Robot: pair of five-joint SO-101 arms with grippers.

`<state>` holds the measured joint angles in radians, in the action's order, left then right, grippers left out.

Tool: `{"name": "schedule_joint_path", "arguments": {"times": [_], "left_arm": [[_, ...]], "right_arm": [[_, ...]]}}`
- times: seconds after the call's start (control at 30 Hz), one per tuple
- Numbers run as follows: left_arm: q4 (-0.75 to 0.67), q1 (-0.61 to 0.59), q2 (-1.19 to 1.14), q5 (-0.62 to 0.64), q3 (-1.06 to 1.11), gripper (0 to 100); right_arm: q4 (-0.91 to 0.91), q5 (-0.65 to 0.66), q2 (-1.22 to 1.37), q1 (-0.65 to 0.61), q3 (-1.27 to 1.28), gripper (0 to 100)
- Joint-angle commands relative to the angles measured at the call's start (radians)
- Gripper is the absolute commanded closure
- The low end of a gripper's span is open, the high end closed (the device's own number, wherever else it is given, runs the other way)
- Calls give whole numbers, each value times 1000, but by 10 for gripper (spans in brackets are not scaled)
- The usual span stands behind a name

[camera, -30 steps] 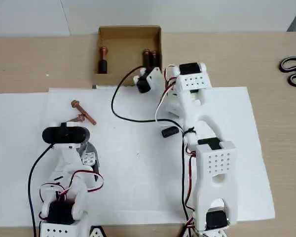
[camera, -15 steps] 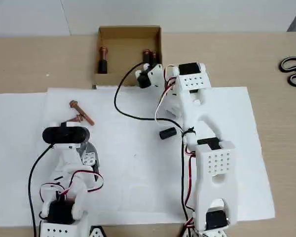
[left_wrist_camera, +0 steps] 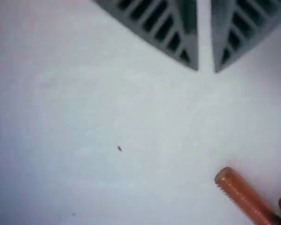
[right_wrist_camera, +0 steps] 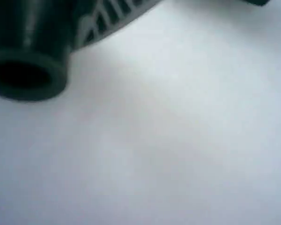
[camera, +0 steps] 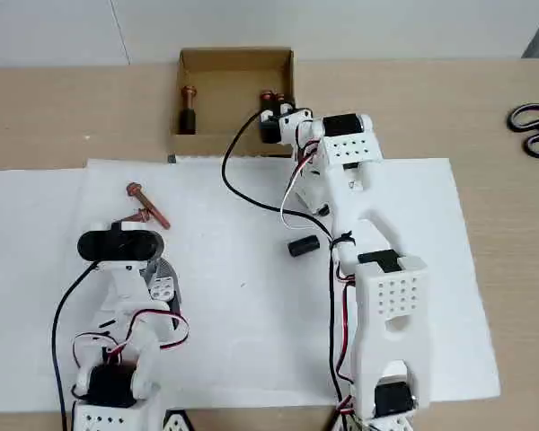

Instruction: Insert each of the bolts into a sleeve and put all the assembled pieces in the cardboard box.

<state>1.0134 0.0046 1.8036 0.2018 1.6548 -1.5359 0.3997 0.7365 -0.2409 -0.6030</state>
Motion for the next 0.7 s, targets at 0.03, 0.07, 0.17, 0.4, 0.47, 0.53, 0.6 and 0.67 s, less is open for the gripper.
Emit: {"name": "schedule_joint_path", "arguments": {"times": [0.03,0.07,0.17,0.4,0.47,0.53,0.6,0.67], "left_arm": [[-20,-5,9,9,-12,994],[-20,-5,9,9,-12,994],[-20,-5,9,9,-12,994],[-20,-5,9,9,-12,994],[-20,-5,9,9,-12,994],[-20,-5,9,8,-12,994],[-20,-5,9,8,-12,994],[-20,-5,9,8,-12,994]], "right_arm": [[-42,-71,-54,-10,-8,985],[-45,-78,-58,-10,-8,986],[-47,-83,-58,-8,-8,991],[-39,-84,-148,-10,-110,992],[-35,-75,-188,-25,-150,995],[-30,-74,-209,-31,-161,996],[-48,-74,-223,-35,-163,996],[-99,-80,-246,-36,-164,996]]}}
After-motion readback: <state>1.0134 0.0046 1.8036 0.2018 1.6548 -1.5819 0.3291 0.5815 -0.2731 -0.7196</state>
